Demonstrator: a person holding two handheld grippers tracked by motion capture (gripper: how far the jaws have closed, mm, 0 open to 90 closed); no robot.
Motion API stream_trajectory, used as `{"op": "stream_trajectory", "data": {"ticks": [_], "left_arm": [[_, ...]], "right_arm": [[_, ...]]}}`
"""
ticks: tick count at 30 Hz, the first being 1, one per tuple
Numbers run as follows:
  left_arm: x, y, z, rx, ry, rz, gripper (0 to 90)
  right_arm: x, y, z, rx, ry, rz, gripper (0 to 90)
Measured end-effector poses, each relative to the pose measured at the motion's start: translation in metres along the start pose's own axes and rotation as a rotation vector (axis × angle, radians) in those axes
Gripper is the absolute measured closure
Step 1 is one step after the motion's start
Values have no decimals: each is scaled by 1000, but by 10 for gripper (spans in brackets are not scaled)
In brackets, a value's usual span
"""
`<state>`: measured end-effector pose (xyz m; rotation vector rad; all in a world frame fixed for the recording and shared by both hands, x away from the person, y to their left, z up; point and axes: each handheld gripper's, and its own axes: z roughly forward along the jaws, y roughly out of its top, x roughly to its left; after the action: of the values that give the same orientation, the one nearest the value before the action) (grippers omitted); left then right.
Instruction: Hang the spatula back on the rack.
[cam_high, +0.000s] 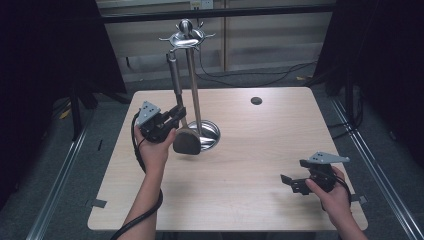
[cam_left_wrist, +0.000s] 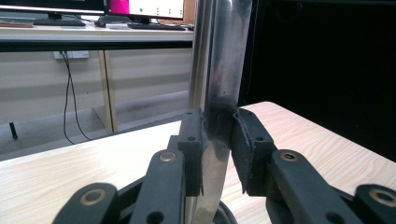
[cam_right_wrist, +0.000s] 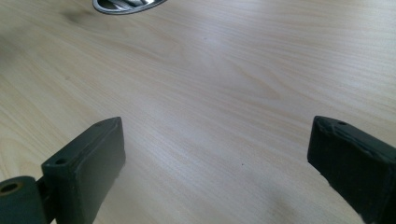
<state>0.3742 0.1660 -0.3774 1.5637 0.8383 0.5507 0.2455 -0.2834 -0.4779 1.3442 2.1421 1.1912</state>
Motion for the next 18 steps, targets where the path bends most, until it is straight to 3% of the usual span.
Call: {"op": "stream_trajectory", "data": {"ticks": [18], "left_arm": [[5, 0, -4, -18, -1, -2, 681]], "right_arm": [[1, 0, 1, 3, 2, 1, 40]]}}
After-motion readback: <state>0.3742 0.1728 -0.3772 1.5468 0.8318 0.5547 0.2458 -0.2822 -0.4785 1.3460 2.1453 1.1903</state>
